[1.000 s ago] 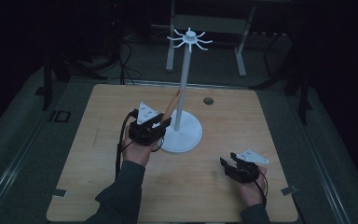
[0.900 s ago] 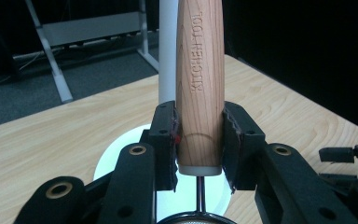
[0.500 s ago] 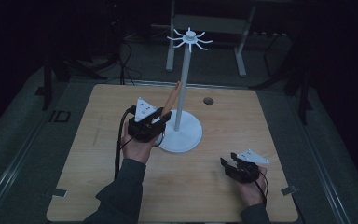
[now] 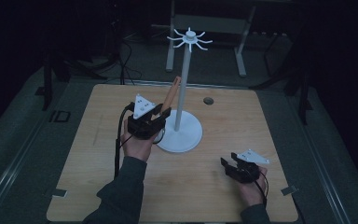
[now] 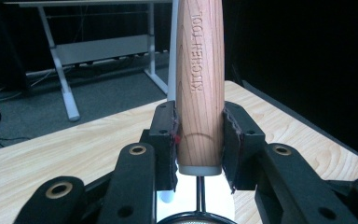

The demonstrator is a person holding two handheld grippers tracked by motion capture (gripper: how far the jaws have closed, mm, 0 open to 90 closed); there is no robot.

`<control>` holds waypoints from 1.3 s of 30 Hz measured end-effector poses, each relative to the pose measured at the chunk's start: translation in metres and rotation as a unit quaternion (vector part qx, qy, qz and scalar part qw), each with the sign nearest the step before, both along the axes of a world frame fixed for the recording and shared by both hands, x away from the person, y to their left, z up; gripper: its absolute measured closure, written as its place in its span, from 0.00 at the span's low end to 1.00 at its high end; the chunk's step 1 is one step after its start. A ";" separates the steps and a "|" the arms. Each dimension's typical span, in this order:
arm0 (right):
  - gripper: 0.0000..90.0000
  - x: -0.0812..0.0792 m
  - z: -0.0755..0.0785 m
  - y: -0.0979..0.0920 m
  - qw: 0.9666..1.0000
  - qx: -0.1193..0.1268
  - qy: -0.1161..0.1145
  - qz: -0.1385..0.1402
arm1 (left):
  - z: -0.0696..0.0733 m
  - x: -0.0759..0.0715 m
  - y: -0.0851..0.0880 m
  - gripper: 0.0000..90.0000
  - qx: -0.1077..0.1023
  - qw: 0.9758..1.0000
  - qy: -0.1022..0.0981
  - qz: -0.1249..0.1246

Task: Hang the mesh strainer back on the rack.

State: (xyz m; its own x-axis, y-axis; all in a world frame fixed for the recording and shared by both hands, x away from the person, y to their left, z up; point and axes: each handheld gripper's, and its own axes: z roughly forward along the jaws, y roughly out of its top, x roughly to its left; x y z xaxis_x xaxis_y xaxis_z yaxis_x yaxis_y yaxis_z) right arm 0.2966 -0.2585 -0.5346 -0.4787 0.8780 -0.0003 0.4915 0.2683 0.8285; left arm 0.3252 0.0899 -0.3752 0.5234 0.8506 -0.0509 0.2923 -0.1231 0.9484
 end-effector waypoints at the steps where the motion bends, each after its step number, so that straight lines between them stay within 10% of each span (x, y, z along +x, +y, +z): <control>1: 0.53 0.000 0.000 0.000 1.000 0.000 0.000 0.000 | 0.001 0.000 0.000 0.76 0.001 1.000 -0.001 -0.001; 39: 0.52 -0.002 -0.001 -0.004 1.000 0.001 0.002 -0.009 | 0.034 0.000 0.006 0.76 -0.039 0.998 -0.053 0.018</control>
